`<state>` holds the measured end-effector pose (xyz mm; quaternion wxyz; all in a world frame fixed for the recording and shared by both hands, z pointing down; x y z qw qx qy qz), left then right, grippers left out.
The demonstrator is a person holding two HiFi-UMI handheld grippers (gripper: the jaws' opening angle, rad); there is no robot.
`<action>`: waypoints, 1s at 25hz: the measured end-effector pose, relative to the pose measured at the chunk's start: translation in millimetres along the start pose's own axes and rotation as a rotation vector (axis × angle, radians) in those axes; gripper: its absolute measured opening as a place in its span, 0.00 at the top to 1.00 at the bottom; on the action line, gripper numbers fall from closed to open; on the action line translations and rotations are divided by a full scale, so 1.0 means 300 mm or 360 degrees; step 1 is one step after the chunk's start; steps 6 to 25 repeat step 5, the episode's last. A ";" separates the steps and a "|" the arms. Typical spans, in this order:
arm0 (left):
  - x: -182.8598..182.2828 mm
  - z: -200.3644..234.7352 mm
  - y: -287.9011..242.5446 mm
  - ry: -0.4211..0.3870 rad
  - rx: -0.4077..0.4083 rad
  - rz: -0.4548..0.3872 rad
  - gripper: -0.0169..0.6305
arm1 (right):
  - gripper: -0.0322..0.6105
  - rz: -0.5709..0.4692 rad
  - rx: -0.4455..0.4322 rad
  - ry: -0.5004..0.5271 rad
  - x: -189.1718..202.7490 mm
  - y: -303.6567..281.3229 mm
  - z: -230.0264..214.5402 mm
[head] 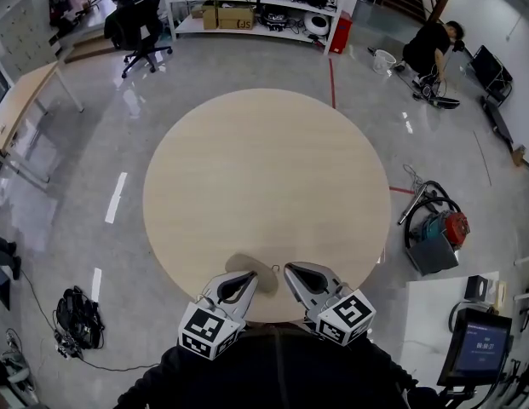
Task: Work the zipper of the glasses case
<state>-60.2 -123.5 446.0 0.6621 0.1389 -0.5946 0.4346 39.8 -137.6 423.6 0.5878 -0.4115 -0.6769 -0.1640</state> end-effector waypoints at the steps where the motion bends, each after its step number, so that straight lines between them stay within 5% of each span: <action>1: 0.000 0.000 0.000 0.0002 0.0000 0.0000 0.96 | 0.94 0.0001 0.0000 0.0000 0.001 0.000 0.000; 25: 0.001 0.004 0.002 0.0011 -0.0003 -0.0004 0.96 | 0.94 0.0003 0.0003 0.0002 0.002 -0.001 -0.001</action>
Point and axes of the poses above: the fingertips, and each gripper's own axes: y backward along the fingers, z to its left, x out of its underside, the point moved 3 cm from there along y, backward along the fingers, and after that the axes turned 2 degrees about x, right-handed, at the moved point
